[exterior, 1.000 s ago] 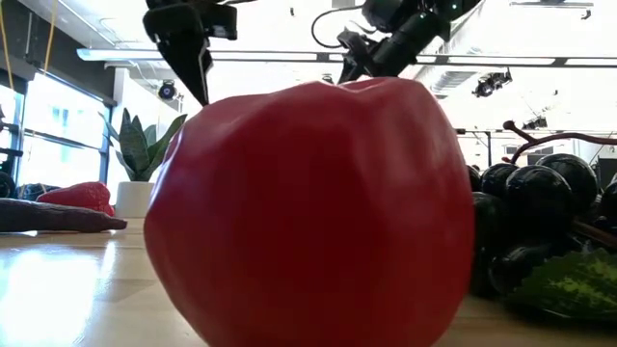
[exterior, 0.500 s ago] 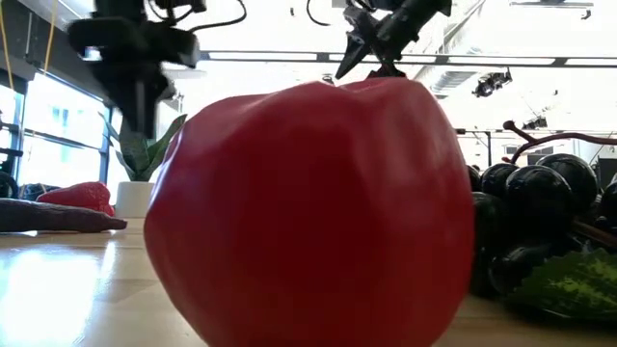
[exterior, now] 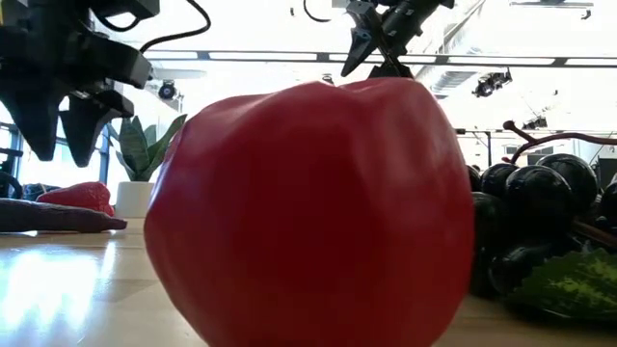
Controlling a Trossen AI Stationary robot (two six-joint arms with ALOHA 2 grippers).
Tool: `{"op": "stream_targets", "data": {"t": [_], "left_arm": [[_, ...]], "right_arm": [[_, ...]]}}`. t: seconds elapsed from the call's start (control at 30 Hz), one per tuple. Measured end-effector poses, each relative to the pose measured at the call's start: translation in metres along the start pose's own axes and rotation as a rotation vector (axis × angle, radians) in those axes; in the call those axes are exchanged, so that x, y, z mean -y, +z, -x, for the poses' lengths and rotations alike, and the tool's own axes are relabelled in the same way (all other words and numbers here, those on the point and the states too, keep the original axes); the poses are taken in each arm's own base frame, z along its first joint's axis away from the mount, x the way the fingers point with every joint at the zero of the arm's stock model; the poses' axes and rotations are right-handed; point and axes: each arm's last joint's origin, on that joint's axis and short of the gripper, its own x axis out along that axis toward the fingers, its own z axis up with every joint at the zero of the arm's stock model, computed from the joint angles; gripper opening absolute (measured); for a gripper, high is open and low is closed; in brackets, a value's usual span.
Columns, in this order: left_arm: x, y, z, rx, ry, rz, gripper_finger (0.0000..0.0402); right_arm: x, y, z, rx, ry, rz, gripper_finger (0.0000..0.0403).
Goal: Build produce basket
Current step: Put the violet eggplant into the wire basket
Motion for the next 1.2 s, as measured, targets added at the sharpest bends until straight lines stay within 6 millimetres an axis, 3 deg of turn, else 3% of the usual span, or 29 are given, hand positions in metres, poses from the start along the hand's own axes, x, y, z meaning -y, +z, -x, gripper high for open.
{"op": "stream_targets", "data": {"t": [0.27, 0.93, 1.2], "left_arm": [[0.010, 0.005, -0.006, 0.027, 0.025, 0.010, 0.0246], [0.012, 0.030, -0.066, -0.149, 0.104, 0.045, 0.0245], [0.014, 0.034, -0.077, -0.183, 0.102, 0.071, 0.0190]], "right_arm": [[0.000, 0.000, 0.000, -0.004, -0.002, -0.001, 0.0275], [0.000, -0.001, 0.000, -0.011, -0.005, -0.002, 0.0275], [0.001, -0.002, 0.000, -0.019, -0.004, -0.003, 0.0275]]}}
